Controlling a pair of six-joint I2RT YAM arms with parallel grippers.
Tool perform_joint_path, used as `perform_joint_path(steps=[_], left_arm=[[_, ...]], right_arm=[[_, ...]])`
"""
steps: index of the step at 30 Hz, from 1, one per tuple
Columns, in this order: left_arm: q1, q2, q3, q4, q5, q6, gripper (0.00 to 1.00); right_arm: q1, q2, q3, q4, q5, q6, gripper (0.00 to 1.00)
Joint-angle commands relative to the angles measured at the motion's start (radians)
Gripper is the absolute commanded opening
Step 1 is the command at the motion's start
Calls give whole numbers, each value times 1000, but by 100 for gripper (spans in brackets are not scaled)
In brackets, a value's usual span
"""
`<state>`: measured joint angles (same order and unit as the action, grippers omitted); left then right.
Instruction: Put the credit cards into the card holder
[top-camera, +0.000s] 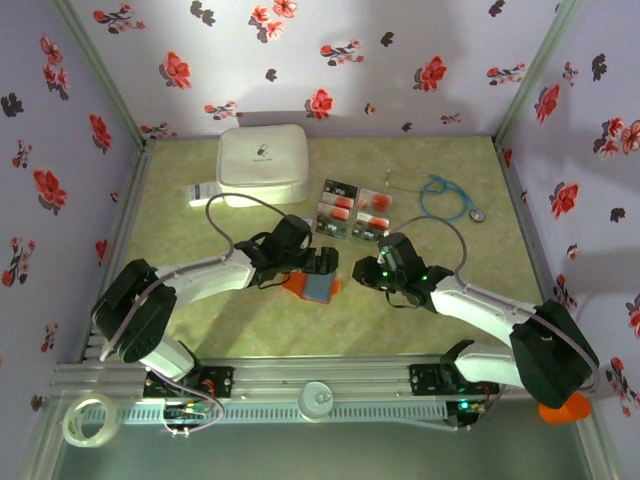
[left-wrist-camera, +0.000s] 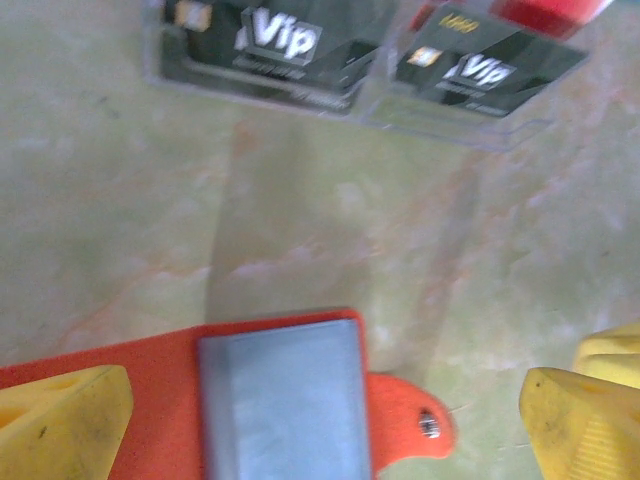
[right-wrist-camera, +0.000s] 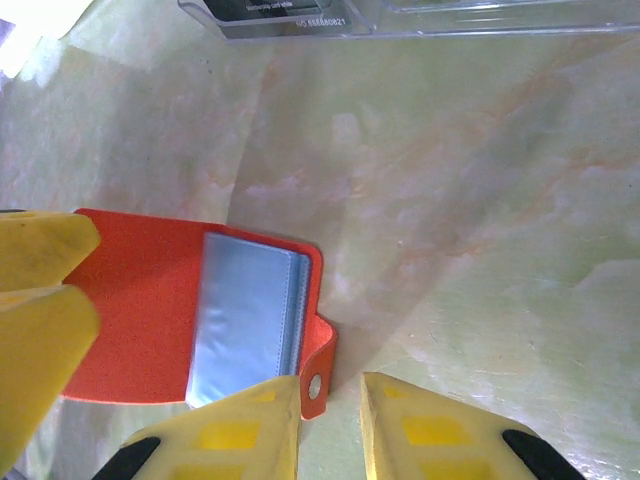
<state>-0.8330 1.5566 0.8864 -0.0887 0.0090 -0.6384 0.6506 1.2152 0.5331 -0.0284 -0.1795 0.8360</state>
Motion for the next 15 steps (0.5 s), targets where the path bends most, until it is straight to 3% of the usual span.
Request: perform_joint_path(steps=[1,15], left_arm=[[17,-14,-63,17,6,22,100],[17,-71,-172,90,-31,-4,100]], right_arm=[[6,11,30,-17,-21,-33,23],[58,239,245,-9,-36,-44,14]])
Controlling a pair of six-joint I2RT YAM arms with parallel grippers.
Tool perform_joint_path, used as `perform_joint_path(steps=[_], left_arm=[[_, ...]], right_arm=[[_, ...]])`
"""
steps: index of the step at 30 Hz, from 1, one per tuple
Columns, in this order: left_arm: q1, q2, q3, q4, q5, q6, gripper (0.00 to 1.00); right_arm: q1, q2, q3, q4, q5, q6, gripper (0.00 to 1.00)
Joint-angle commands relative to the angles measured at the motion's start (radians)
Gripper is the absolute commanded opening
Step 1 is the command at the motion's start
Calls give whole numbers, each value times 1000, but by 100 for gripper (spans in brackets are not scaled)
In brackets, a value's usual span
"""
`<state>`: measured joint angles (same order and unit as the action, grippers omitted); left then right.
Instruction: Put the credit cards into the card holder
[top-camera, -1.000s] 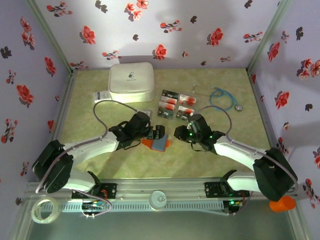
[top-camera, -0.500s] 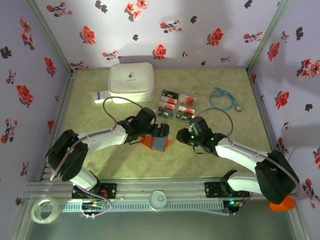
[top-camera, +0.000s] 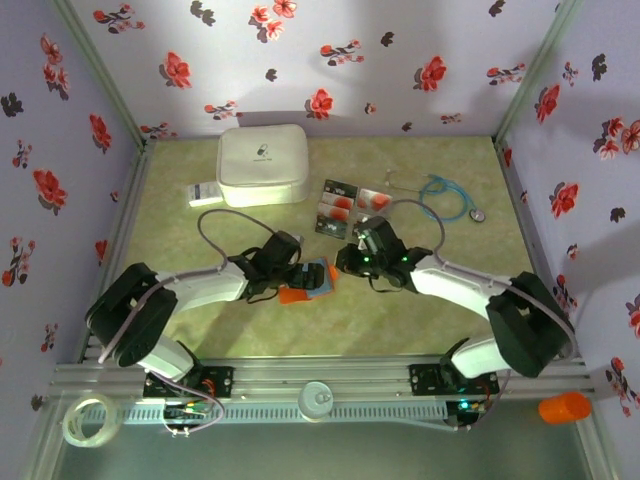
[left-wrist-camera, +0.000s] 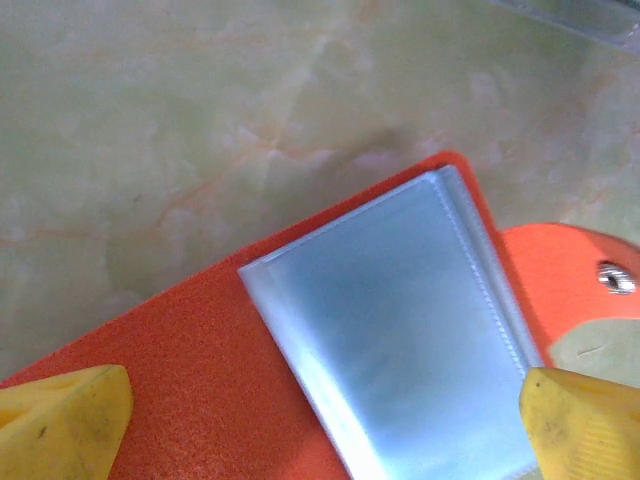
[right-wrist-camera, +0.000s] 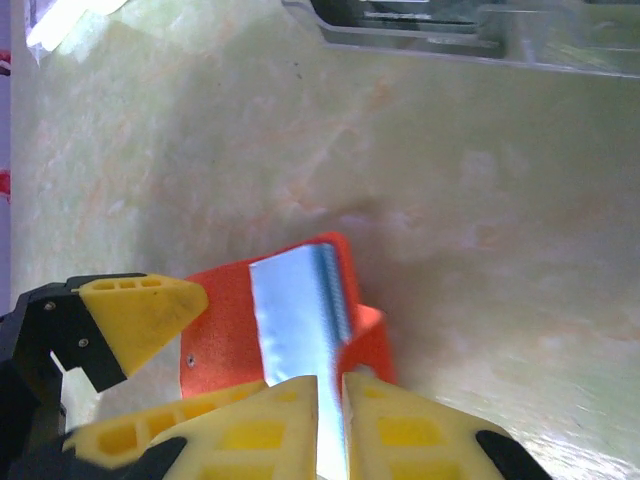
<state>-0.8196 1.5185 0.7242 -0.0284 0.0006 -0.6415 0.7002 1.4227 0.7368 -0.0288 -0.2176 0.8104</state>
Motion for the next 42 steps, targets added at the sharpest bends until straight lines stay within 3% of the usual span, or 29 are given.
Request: perform_joint_path(steps=[1,17,26,42], left_arm=[[3,-40,-8,30,-24,-1,100],[-34,-162,-28,68,6,-121,100],[-69,-116,-78,127,-16,-163,100],[-56,-66,-138,117,-127,-58,97]], right_arm=[[9,44,53,-10,6,-20,14],[-20,248,215,-15,-51,-78,11],[-28,372,280,0,-151,-109,8],[-34,385,197,33,-146,-102,4]])
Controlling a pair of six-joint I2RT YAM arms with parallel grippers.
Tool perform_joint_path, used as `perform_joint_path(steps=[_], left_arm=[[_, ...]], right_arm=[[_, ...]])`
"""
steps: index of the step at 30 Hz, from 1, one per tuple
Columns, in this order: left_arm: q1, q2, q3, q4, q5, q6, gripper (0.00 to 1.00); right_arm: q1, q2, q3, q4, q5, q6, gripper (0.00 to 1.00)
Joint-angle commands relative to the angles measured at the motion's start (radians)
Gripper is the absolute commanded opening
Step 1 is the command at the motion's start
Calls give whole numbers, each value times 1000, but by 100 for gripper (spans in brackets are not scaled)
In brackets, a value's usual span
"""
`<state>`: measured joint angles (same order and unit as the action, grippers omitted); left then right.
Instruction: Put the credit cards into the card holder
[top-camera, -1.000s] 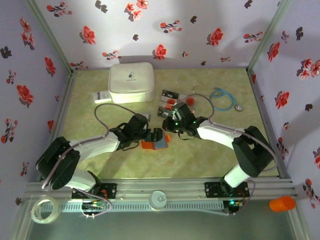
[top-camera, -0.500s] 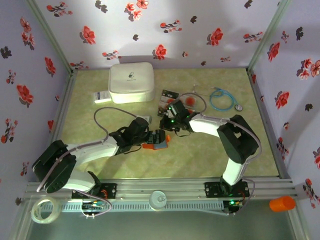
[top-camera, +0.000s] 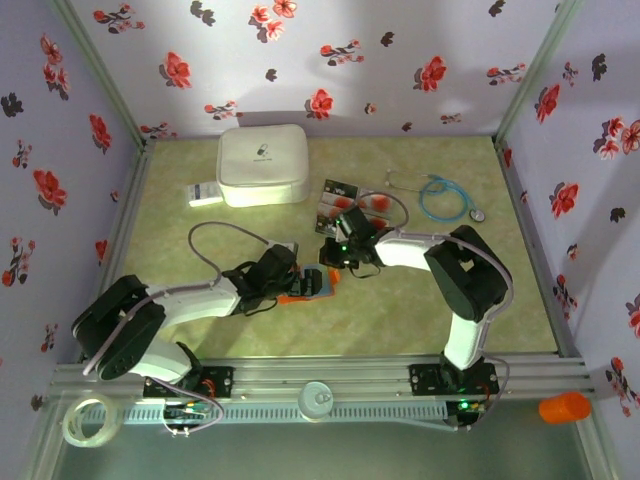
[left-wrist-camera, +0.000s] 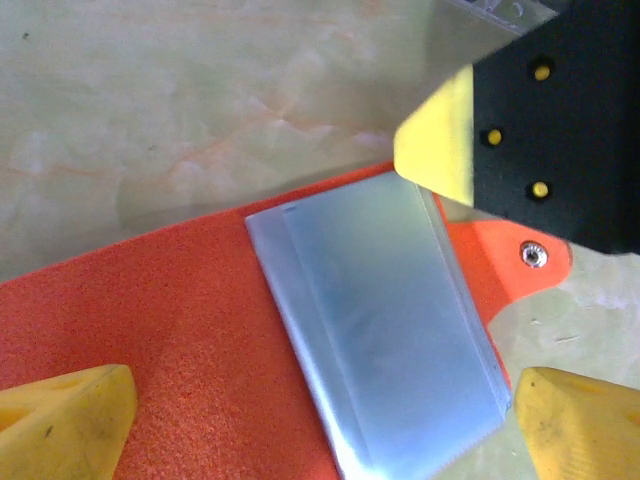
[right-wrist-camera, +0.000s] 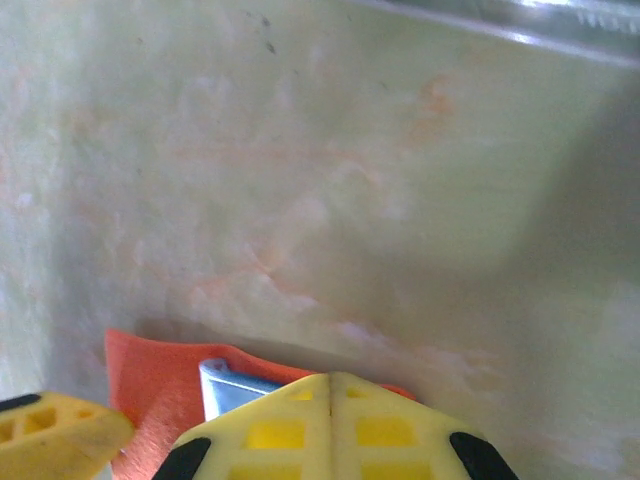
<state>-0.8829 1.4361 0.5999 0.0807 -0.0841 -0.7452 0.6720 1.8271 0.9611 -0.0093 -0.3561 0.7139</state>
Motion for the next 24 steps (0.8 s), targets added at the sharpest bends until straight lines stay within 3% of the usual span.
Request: perform_joint_path(steps=[1,15,24], left_arm=[[11,21,-15,6,-46,56,97],[26,9,-37,3,-57,107,95],[25,7,-43,10,-58,113,95]], right_arm=[[-6,-26,-34,16,-7,-4,3],[-5,-156,-24,-44,38,-10,4],[45,-128,-8,-46,39,-4,3]])
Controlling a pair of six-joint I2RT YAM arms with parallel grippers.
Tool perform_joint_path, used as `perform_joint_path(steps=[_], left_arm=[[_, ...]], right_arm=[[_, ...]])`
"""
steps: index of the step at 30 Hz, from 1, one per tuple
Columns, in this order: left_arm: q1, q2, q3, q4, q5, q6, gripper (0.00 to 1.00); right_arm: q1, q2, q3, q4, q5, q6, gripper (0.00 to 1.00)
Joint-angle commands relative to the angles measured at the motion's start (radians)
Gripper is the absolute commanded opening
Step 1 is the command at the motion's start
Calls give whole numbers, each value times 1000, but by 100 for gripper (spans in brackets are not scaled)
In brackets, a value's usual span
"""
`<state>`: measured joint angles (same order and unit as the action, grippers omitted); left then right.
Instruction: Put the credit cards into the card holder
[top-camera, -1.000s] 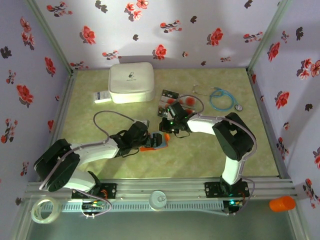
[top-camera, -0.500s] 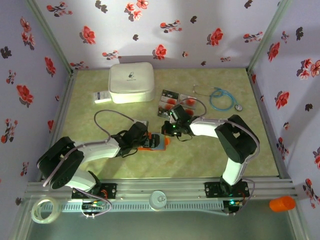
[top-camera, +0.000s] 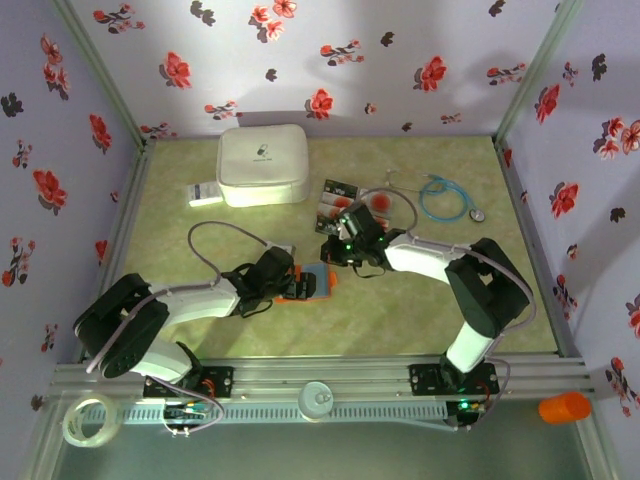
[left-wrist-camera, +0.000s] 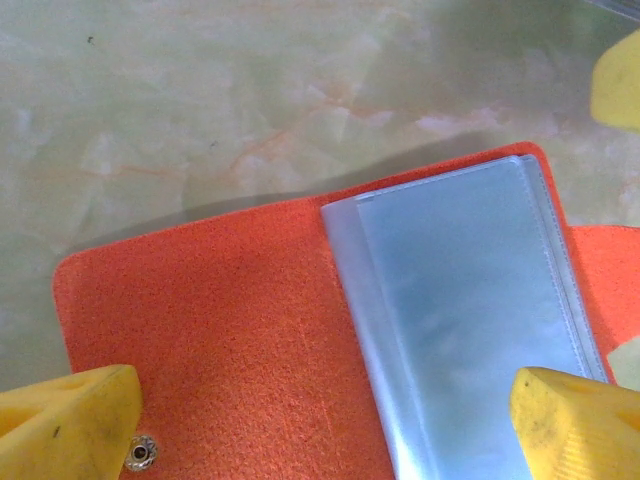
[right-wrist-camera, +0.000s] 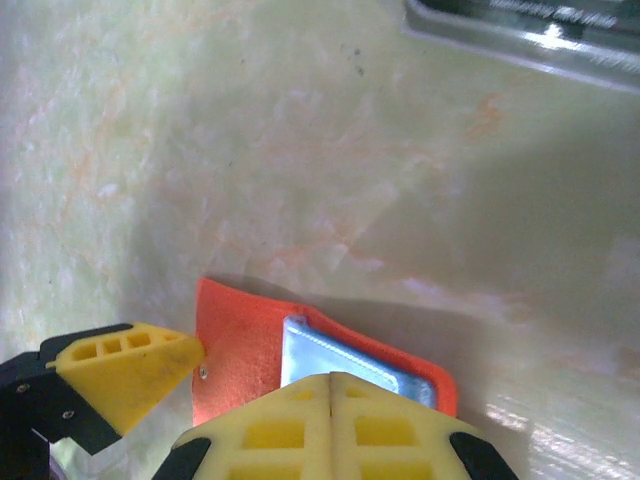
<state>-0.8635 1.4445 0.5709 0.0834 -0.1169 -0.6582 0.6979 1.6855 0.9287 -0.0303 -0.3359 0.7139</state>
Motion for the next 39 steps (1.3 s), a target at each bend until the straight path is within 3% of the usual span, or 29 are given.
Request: perform_joint_path(steps=[1,13,29,39], left_arm=[[6,-1,-13,6,-26,27,95],[8,-4,-15,-1,-46,38,96],[12,13,-29,3,-53,44,98],[12,60,-33,3,-69,49,90]], right_arm=[[23,21,23,-24,23,-3,3],[23,136,-9,37,2,8,0],[45,171,-34,165,-55,102,0],[44,168,-39,188,-68,123,0]])
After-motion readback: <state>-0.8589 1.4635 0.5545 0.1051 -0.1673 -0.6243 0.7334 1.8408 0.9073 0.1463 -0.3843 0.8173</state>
